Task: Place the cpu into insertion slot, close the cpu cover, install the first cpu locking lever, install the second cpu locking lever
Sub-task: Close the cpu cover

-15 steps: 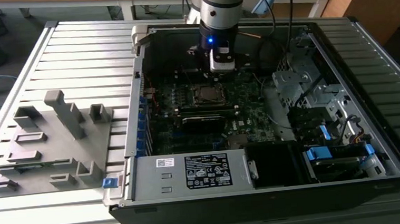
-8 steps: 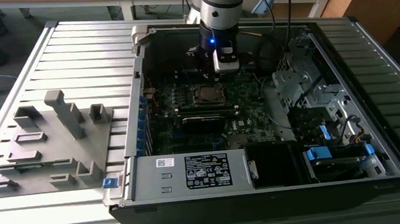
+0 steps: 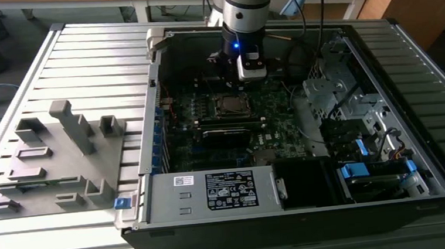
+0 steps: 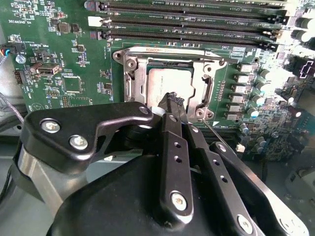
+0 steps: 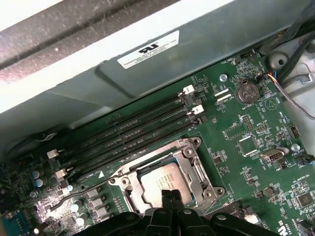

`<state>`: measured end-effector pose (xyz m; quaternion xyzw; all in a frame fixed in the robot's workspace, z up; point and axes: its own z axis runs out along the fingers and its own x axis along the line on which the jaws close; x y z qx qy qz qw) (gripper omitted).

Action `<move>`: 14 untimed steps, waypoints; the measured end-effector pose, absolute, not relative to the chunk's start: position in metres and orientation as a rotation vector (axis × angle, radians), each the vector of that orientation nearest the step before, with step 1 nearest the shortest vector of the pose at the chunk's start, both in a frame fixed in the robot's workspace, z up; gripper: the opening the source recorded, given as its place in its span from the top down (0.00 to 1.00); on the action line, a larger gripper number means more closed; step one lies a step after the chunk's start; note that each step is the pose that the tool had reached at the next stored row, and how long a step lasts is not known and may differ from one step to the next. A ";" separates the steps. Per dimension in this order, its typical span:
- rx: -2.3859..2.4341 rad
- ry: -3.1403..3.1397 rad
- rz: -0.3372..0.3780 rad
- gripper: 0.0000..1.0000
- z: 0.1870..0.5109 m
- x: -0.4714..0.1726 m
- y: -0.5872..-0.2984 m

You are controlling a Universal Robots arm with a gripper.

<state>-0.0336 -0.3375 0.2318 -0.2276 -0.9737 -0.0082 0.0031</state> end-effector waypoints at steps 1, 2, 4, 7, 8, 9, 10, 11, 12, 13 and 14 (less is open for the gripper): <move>-0.711 -3.054 -0.026 0.89 0.232 -0.034 -0.337; -0.705 -3.055 -0.026 0.89 0.232 -0.034 -0.337; -0.645 -3.068 -0.026 0.89 0.232 -0.034 -0.337; -0.571 -3.082 -0.025 0.89 0.232 -0.034 -0.337; -0.545 -3.087 -0.025 0.89 0.232 -0.034 -0.337; -0.521 -3.091 -0.025 0.89 0.232 -0.034 -0.337; -0.499 -3.094 -0.025 0.89 0.232 -0.034 -0.337; -0.478 -3.097 -0.025 0.89 0.232 -0.034 -0.337; -0.456 -3.101 -0.025 0.89 0.232 -0.034 -0.337; -0.427 -3.105 -0.025 0.89 0.232 -0.034 -0.337; -0.399 -3.108 -0.025 0.89 0.231 -0.034 -0.337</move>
